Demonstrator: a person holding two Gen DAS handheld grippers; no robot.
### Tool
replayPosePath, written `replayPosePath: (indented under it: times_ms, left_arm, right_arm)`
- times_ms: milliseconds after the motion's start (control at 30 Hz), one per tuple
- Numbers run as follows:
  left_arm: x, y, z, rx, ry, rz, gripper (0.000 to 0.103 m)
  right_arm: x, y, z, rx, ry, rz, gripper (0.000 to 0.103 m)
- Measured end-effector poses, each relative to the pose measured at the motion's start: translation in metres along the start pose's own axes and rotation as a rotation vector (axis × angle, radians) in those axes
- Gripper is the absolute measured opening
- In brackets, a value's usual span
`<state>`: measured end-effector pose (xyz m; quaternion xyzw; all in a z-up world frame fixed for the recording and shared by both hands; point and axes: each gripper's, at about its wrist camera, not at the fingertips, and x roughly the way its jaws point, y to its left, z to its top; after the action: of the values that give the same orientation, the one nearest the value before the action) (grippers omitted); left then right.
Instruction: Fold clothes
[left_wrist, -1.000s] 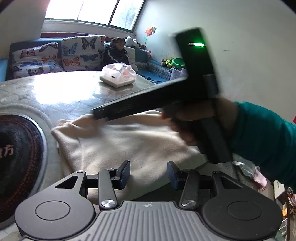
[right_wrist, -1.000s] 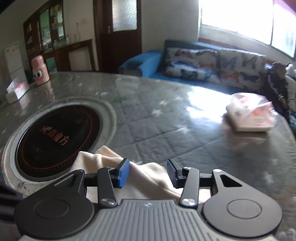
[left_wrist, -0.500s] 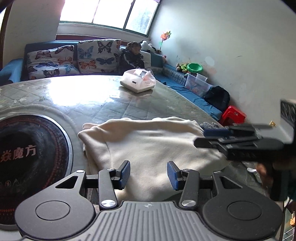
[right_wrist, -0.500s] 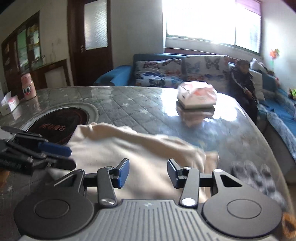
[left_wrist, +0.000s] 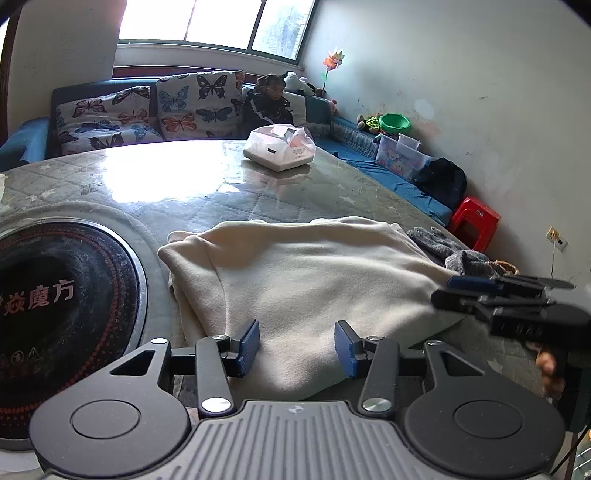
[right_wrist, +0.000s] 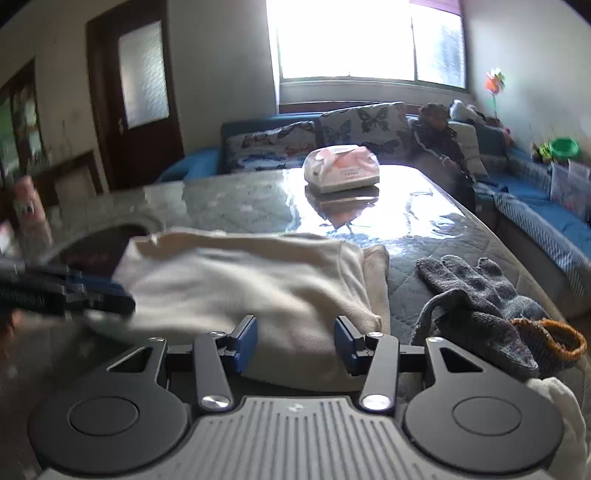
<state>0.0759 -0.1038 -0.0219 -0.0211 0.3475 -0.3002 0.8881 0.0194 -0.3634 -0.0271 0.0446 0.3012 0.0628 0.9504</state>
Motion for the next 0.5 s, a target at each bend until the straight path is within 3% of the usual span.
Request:
replayPosePath:
  times_ms: [100, 367, 500]
  left_arm:
    - [0.000, -0.001, 0.000, 0.001, 0.003, 0.002, 0.049]
    - [0.001, -0.003, 0.001, 0.006, 0.009, 0.013, 0.050]
    - [0.001, -0.004, 0.001, 0.004, 0.010, 0.017, 0.050]
  right_arm:
    - [0.005, -0.013, -0.009, 0.067, 0.019, 0.012, 0.046]
    - [-0.002, -0.011, 0.010, 0.056, -0.032, 0.009, 0.046]
    - [0.013, -0.016, 0.011, 0.066, -0.007, -0.004, 0.042]
